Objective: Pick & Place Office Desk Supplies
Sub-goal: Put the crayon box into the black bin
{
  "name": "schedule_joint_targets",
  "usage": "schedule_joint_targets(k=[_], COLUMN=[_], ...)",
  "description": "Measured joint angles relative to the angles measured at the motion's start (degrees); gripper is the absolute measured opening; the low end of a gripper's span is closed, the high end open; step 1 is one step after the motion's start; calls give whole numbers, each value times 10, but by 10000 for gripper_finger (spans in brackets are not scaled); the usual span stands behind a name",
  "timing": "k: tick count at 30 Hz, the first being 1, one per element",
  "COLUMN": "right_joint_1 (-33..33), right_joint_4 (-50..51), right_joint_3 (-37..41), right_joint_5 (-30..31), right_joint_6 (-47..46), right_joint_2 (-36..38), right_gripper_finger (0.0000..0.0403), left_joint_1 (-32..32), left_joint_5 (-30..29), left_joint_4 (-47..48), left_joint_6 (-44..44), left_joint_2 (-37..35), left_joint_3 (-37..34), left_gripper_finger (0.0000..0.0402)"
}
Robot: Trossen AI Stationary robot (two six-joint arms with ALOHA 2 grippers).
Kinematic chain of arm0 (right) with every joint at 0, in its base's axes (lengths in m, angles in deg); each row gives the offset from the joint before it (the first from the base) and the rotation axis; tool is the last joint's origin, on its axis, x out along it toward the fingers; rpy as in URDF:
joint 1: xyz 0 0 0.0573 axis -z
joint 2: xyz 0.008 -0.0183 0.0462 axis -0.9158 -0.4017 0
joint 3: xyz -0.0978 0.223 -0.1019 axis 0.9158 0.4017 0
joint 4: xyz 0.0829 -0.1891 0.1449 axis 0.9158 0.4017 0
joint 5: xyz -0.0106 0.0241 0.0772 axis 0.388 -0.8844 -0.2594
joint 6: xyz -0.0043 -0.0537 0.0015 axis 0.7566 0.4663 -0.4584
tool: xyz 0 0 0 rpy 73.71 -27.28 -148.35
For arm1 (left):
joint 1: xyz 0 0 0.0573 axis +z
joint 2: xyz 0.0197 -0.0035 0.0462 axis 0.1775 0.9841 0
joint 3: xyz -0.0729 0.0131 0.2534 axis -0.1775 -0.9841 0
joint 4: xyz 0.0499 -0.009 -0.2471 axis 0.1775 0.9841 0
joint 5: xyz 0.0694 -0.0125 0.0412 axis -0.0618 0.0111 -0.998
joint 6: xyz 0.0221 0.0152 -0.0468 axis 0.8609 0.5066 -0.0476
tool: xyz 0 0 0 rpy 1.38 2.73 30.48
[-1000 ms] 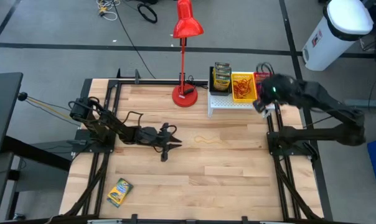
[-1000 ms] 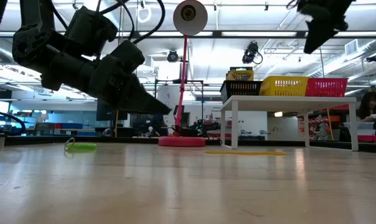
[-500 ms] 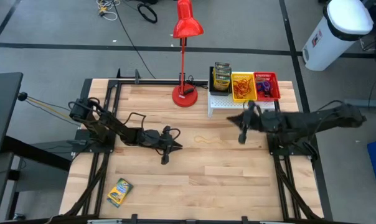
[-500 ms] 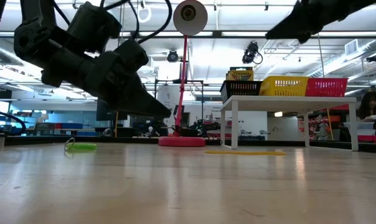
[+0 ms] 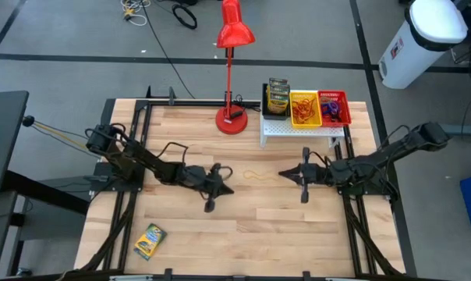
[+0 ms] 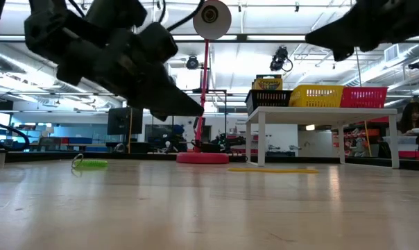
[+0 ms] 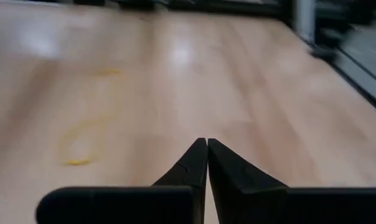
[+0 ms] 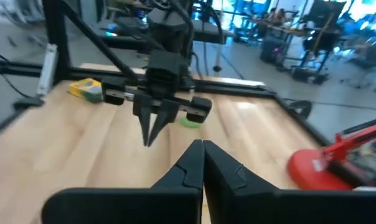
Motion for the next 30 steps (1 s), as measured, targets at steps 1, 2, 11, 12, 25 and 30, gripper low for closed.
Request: schedule_joint_targets(k=[1, 2, 11, 12, 25, 30], right_joint_1=[0, 0, 0, 0, 0, 0], right_joint_4=[-7, -12, -22, -30, -187, -192], right_joint_3=[6, 11, 23, 24, 24, 24], right_joint_5=[-9, -18, -28, -27, -39, -40], right_joint_6=[-13, -26, -64, -63, -63, -68], right_joint_2=[0, 0, -32, -45, -201, -210], right_gripper_finger=[8, 11, 16, 11, 18, 18], left_joint_1=[-6, -13, -135, -150, -332, -385], left_joint_5=[15, 27, -42, -58, -135, -117], left_joint_4=[18, 40, 364, 411, 822, 837], left_joint_6=[7, 9, -41, -54, -336, -475], left_joint_2=[0, 0, -20, -21, -20, -20], left_joint_3=[7, 15, 141, 162, 355, 355], left_gripper_finger=[20, 18, 30, 37, 142, 167])
